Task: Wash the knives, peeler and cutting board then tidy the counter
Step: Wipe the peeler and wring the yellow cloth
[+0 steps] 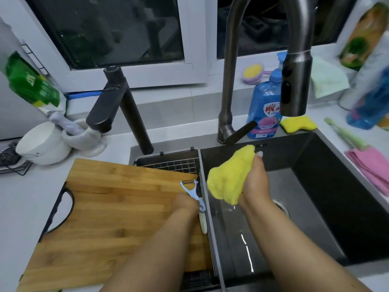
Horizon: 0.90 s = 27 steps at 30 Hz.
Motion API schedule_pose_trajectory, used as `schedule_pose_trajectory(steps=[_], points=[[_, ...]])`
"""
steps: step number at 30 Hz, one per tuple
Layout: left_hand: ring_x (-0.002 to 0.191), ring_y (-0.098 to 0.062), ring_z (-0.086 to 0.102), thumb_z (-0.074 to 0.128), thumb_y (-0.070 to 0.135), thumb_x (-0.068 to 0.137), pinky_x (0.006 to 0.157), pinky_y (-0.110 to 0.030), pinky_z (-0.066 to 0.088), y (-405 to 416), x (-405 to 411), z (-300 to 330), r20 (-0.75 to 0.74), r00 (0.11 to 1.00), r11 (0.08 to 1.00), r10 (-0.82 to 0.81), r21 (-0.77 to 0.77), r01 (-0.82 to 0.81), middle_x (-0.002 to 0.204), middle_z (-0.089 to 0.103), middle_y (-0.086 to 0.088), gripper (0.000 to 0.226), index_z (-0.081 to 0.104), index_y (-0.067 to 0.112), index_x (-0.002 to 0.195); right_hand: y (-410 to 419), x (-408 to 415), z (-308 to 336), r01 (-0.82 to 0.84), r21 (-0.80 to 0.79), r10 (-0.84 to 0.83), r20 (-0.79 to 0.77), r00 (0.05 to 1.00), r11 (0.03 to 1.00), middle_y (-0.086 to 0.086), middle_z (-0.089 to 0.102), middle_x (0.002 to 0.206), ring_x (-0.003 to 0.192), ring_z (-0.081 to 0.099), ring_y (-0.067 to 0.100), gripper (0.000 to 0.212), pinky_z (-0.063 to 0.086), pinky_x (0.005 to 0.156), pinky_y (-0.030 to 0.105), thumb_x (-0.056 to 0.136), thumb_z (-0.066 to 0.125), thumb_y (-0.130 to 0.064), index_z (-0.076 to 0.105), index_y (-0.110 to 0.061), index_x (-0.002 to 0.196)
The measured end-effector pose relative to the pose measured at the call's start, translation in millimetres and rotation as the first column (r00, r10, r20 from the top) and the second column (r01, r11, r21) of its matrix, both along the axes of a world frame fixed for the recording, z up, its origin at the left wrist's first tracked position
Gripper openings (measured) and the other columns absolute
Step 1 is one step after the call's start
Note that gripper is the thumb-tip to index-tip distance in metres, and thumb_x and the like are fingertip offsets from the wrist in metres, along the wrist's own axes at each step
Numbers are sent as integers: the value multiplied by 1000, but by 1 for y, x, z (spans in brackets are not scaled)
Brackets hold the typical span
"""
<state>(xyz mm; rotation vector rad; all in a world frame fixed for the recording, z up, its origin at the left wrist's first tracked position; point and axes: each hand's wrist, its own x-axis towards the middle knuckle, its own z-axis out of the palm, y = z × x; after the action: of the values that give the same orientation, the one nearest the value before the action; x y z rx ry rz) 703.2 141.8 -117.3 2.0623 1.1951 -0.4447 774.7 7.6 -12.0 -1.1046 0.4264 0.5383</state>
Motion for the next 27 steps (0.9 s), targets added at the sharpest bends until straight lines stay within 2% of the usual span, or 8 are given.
schedule_pose_trajectory(steps=[2,4,7,12,16,18,23,27], points=[[119,-26,56,50,23,94,97,-33,47,9,0,-7,120,959,961,257,-140,-240,133,55,-10,40,52,12,133,-1,-1,-1,-11,-3,11,-2,1000,1000,9,63,121,108,61,30,60,43,101,51,91,39,-64,53,-21,132],[102,-29,67,60,14,81,87,-39,56,13,-5,-3,99,954,946,284,-191,-262,113,68,-14,30,66,4,109,1,-4,0,-7,-19,7,4,1000,1000,10,64,120,106,61,30,60,44,100,50,92,39,-63,54,-20,130],[89,-33,71,64,10,77,78,-45,59,16,-12,11,178,885,882,430,-294,-369,92,71,-17,6,60,8,72,6,-9,3,-21,-44,22,6,1000,999,10,64,120,107,61,29,61,45,101,49,92,38,-63,55,-19,130],[63,-28,68,60,2,86,68,-42,60,12,-41,82,335,783,837,524,-375,-400,78,66,-16,10,60,-3,77,14,-19,15,-55,-25,54,-38,998,998,10,66,111,105,61,29,55,45,100,47,94,37,-61,61,-16,114],[54,-15,64,57,1,86,55,-23,56,2,-66,125,524,746,910,410,-284,-300,74,68,-10,8,64,2,83,34,-39,29,-96,62,99,-42,994,993,10,69,98,88,65,24,54,53,76,37,98,32,-55,62,-12,112],[49,-8,62,57,1,85,46,-17,49,-4,-76,137,591,726,936,352,-244,-255,69,69,-6,10,66,4,83,46,-50,33,-128,114,133,-40,990,985,11,67,107,88,64,22,53,51,69,33,99,29,-52,60,-11,115],[63,-22,68,58,3,89,63,-32,59,-8,-99,156,673,633,924,381,-295,-243,82,74,-11,13,68,4,96,67,-77,44,-241,210,256,-49,965,948,15,64,115,97,64,35,37,53,80,53,98,44,-45,56,-20,122],[61,-17,66,58,3,90,63,-31,59,-4,-118,165,725,592,936,351,-285,-206,76,74,-6,16,73,11,91,71,-96,53,-364,139,362,43,931,921,15,63,99,77,62,30,9,52,58,38,96,55,-26,57,-20,101]])
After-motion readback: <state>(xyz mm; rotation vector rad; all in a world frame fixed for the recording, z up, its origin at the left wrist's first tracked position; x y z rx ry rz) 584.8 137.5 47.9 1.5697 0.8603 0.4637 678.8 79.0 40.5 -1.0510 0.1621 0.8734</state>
